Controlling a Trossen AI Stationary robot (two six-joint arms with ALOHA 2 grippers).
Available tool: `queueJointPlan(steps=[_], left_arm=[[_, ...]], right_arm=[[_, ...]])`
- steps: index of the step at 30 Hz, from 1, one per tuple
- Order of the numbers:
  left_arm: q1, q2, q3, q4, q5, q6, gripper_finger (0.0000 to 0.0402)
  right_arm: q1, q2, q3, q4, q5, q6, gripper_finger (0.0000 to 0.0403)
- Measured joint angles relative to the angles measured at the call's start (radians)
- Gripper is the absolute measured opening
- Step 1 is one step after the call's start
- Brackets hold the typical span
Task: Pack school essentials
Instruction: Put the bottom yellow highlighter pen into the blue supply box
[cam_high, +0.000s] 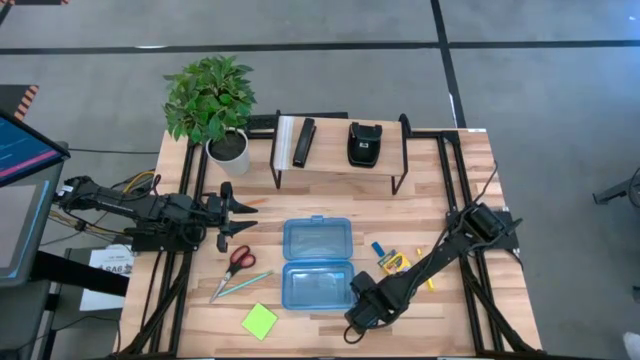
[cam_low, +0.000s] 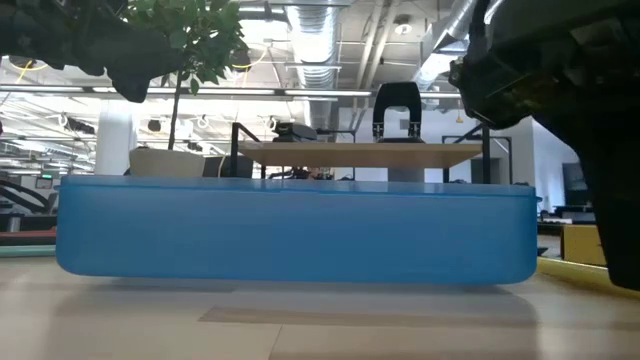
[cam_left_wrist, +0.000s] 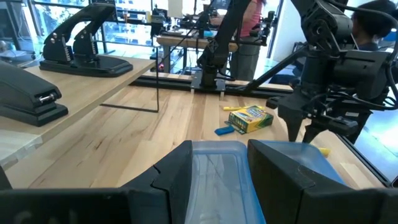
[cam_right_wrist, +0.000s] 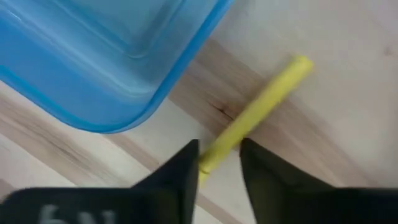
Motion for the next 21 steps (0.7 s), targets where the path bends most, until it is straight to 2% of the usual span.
queueJointPlan(steps=[5, 9, 18, 21], left_arm=[[0.000, 0.000, 0.000, 0.000, 0.000, -0.002, 0.0144], [0.000, 0.000, 0.000, 0.000, 0.000, -0.006, 0.0144], [0.000, 0.000, 0.000, 0.000, 0.000, -0.006, 0.0144], [0.000, 0.000, 0.000, 0.000, 0.000, -0.006, 0.0144]], right_arm=[[0.000, -0.001, 0.000, -0.004, -0.001, -0.031, 0.0048], [-0.006, -0.016, 0.001, -0.027, -0.002, -0.051, 0.0008], [-0.007, -0.104, 0.000, -0.134, 0.027, -0.051, 0.0004], [-0.004, -0.104, 0.000, -0.082, 0.027, -0.088, 0.0026]])
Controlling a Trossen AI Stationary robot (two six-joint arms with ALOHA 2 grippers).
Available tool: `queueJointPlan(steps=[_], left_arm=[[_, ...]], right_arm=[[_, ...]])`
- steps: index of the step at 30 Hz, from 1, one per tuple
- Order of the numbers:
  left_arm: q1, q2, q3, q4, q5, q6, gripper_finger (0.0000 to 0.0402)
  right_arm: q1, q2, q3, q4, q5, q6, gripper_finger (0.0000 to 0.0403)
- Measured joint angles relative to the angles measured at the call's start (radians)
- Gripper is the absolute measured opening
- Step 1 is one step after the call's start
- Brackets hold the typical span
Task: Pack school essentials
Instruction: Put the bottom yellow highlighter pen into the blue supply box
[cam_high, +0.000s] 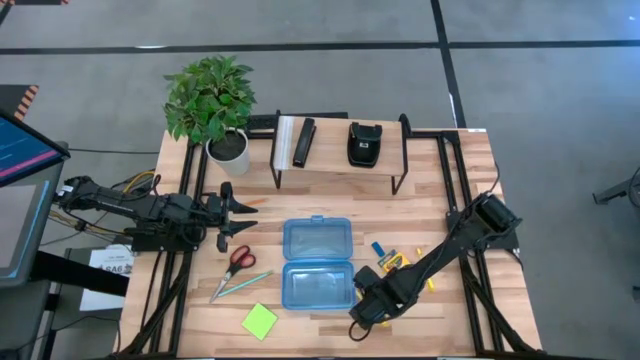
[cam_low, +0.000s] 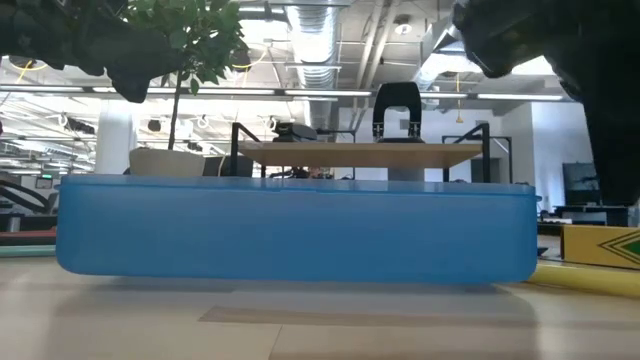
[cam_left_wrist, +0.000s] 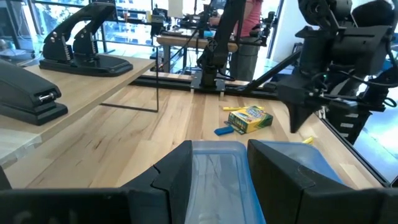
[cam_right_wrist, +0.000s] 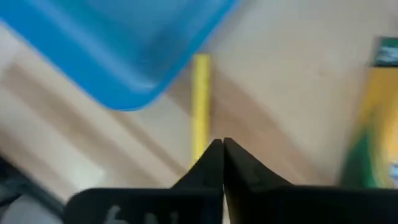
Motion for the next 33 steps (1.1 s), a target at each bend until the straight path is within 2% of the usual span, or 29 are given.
queueJointPlan(steps=[4, 10, 12, 15, 20, 24, 28, 33], left_arm=[[0.000, 0.000, 0.000, 0.000, 0.000, 0.000, 0.0144], [0.000, 0.000, 0.000, 0.000, 0.000, 0.000, 0.0144], [0.000, 0.000, 0.000, 0.000, 0.000, 0.000, 0.0144], [0.000, 0.000, 0.000, 0.000, 0.000, 0.000, 0.0144], [0.000, 0.000, 0.000, 0.000, 0.000, 0.000, 0.0144], [0.000, 0.002, 0.000, -0.001, 0.000, 0.000, 0.0144], [0.000, 0.005, 0.000, 0.001, 0.000, 0.000, 0.0144], [0.000, 0.007, 0.000, 0.000, 0.000, -0.001, 0.0144]], right_arm=[[0.014, 0.005, 0.000, 0.057, -0.009, -0.034, 0.0096], [0.034, 0.006, 0.000, 0.048, -0.004, -0.007, 0.0215], [0.040, 0.021, 0.000, 0.057, -0.003, -0.003, 0.0241], [0.054, 0.049, -0.007, 0.057, -0.026, 0.011, 0.0257], [0.067, 0.092, -0.015, 0.101, -0.067, 0.022, 0.0256], [0.072, 0.114, -0.012, 0.080, -0.082, 0.018, 0.0236], [0.072, 0.125, -0.010, 0.044, -0.093, -0.012, 0.0181], [0.070, 0.114, -0.013, 0.021, -0.096, -0.030, 0.0079]])
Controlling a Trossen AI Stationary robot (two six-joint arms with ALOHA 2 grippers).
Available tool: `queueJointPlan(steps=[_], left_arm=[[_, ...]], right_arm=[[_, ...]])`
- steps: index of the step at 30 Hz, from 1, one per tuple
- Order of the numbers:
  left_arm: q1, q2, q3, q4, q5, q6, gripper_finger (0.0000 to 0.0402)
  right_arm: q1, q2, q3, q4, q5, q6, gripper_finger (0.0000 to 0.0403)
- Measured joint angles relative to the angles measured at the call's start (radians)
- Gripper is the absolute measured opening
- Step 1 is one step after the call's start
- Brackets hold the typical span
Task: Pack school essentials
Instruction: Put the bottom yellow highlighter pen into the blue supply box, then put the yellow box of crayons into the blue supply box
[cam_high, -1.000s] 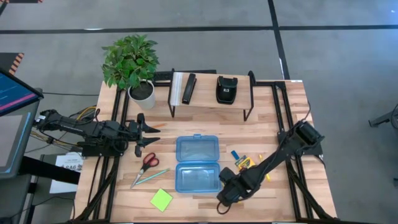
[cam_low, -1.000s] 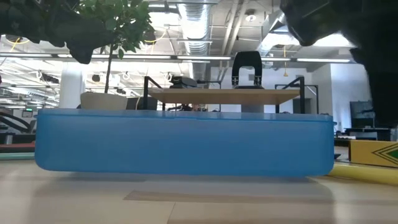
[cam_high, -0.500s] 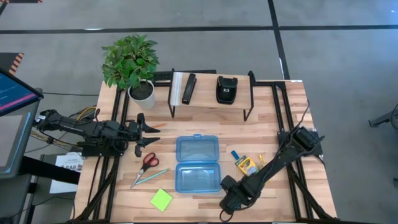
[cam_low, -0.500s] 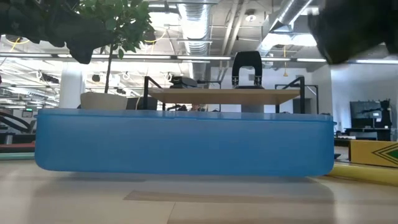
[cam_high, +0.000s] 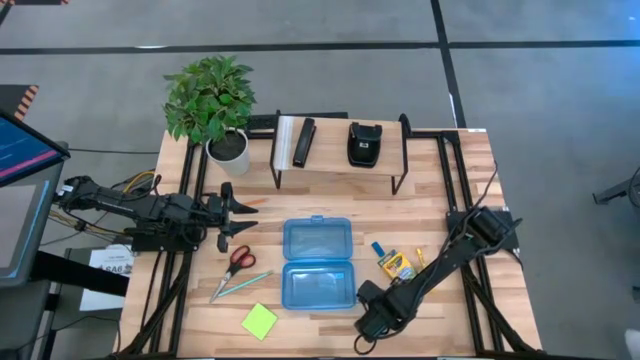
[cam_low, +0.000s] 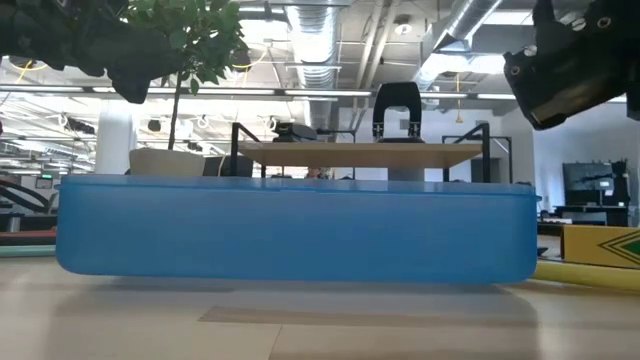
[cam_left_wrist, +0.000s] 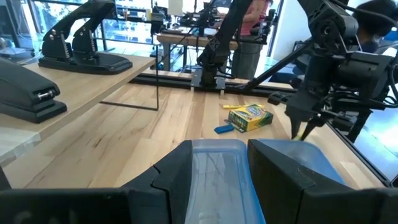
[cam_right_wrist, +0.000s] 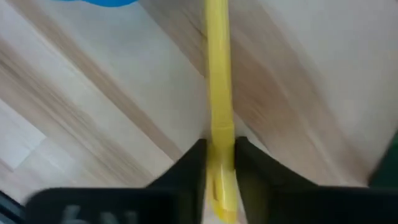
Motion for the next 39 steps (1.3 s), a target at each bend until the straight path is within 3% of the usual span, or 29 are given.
queueJointPlan(steps=[5, 14, 19, 24, 28, 32, 39], left_arm=[[0.000, 0.000, 0.000, 0.000, 0.000, -0.001, 0.0144], [0.000, 0.000, 0.000, 0.000, 0.000, -0.001, 0.0144], [0.000, 0.000, 0.000, 0.000, 0.000, -0.001, 0.0144], [0.000, 0.000, 0.000, 0.000, 0.000, -0.006, 0.0144], [0.000, 0.000, 0.000, 0.000, 0.000, -0.009, 0.0144], [0.000, 0.000, 0.000, -0.010, 0.000, -0.006, 0.0144], [0.000, 0.000, 0.000, -0.009, 0.000, -0.005, 0.0144]], right_arm=[[-0.010, -0.043, -0.006, -0.036, 0.000, 0.001, 0.0012], [-0.020, -0.178, -0.005, -0.159, 0.100, 0.031, 0.0019], [-0.091, -0.232, -0.004, -0.089, 0.219, -0.202, 0.0003], [-0.220, -0.240, -0.004, 0.053, 0.225, -0.473, 0.0006], [-0.293, -0.240, -0.003, 0.057, 0.197, -0.579, 0.0004], [-0.316, -0.240, -0.003, 0.042, 0.185, -0.630, 0.0022], [-0.315, -0.241, -0.002, -0.005, 0.165, -0.683, 0.0095]])
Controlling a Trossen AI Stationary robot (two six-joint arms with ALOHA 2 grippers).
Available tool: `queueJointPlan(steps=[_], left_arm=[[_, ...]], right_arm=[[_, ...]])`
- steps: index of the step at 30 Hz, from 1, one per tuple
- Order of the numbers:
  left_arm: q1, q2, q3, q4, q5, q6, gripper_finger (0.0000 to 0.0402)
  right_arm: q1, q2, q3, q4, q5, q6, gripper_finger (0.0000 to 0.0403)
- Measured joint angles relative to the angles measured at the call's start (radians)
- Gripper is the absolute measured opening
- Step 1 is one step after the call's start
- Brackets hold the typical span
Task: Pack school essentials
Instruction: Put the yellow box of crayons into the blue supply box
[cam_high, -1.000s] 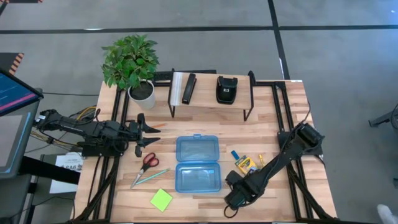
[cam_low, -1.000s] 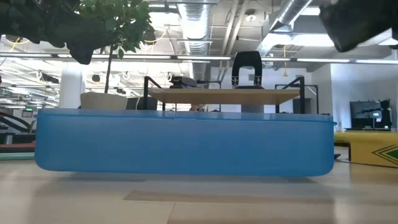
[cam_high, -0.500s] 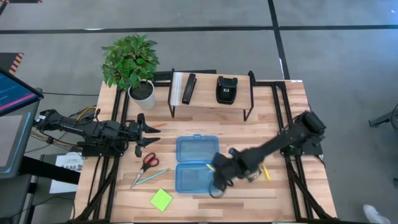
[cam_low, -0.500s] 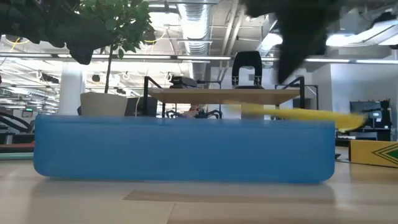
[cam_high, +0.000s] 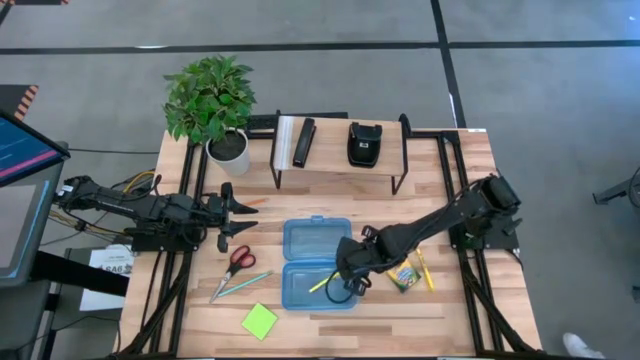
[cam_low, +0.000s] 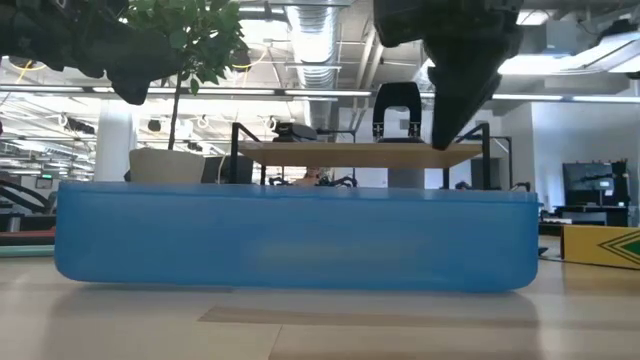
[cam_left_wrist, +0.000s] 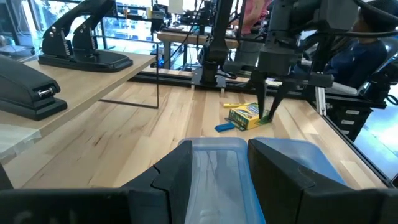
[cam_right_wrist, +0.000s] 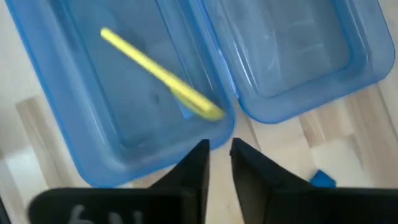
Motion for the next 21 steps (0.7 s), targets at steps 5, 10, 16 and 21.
queueJointPlan(steps=[5, 10, 16, 21], left_arm=[[0.000, 0.000, 0.000, 0.002, 0.000, 0.000, 0.0144], [0.000, 0.000, 0.000, 0.002, -0.035, 0.024, 0.0144], [0.000, 0.000, 0.000, 0.001, -0.049, 0.031, 0.0144], [0.000, 0.000, 0.000, -0.014, -0.049, 0.024, 0.0144]], right_arm=[[0.019, -0.013, 0.002, -0.208, 0.038, 0.084, 0.0133], [0.064, -0.013, 0.000, -0.358, 0.106, 0.216, 0.0154], [0.105, -0.016, 0.001, -0.317, 0.113, 0.268, 0.0179], [0.115, -0.042, 0.000, -0.321, 0.121, 0.356, 0.0194]])
